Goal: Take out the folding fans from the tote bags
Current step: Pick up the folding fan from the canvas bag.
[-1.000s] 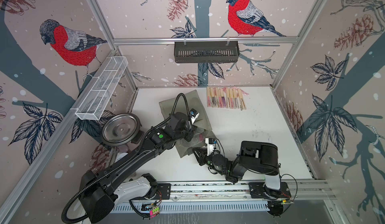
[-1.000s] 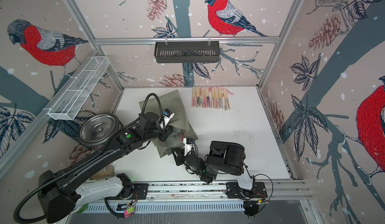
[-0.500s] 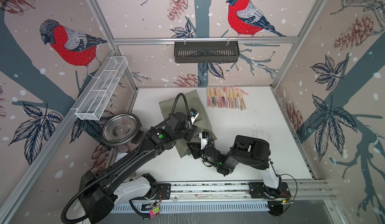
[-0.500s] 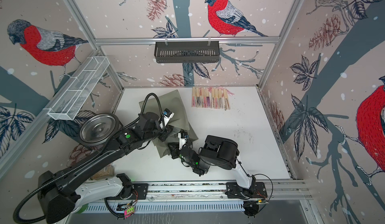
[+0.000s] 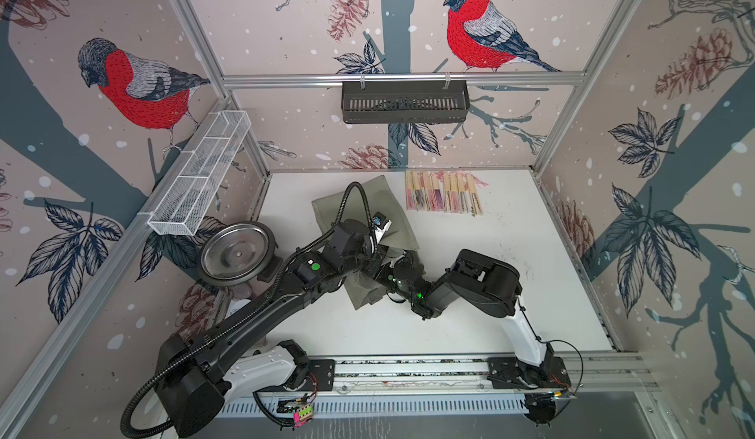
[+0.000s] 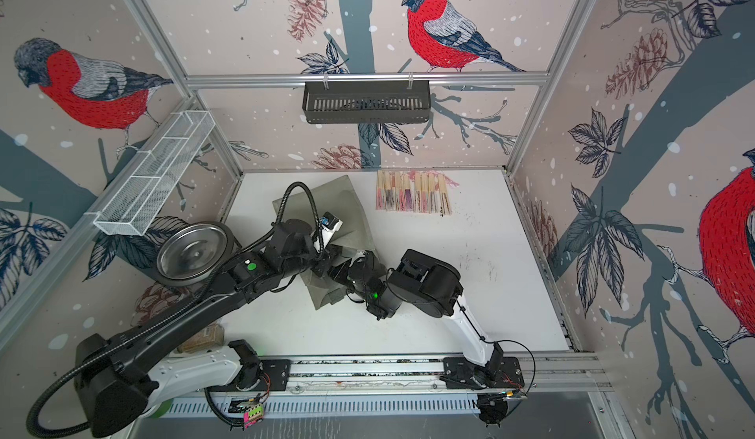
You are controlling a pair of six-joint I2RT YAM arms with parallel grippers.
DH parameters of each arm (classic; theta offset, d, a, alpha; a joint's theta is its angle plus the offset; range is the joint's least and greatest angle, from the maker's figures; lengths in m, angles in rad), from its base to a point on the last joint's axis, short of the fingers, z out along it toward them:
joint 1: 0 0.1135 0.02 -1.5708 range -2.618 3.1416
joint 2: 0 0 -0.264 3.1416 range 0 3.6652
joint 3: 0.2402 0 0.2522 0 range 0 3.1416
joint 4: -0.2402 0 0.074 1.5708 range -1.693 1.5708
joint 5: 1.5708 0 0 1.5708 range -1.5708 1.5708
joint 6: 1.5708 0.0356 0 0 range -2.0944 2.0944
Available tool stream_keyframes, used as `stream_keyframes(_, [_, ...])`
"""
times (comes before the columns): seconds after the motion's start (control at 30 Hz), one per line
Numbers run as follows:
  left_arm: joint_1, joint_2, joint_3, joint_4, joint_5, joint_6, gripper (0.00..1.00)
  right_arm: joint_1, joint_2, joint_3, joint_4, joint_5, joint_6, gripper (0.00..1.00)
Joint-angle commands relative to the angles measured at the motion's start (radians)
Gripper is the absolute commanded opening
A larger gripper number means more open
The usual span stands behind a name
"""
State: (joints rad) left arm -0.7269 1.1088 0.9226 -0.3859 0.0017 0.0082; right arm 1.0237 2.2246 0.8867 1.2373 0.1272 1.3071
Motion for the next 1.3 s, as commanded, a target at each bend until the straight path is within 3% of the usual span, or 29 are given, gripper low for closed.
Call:
stream_keyframes(0.0, [0.000,0.005,0.004,0.014,0.032,0.001,0.00,-0.021,0.032,0.044,-0.011,0.002,0.125,0.57])
stream_keyframes(0.27, [0.000,0.015,0.005,0.010,0.037,0.001,0.00,-0.068,0.104,0.102,-0.003,-0.007,0.302,0.59])
stream_keyframes(0.53, [0.000,0.008,0.005,0.014,0.047,0.003,0.00,-0.093,0.140,0.192,-0.094,-0.016,0.365,0.55])
stream_keyframes(1.0, [0.000,0.002,0.001,0.016,0.036,0.004,0.00,-0.129,0.189,0.309,-0.162,-0.137,0.363,0.11])
stream_keyframes(1.27, [0.000,0.002,0.002,0.011,0.004,0.005,0.00,-0.120,0.052,0.193,-0.135,-0.209,0.297,0.06])
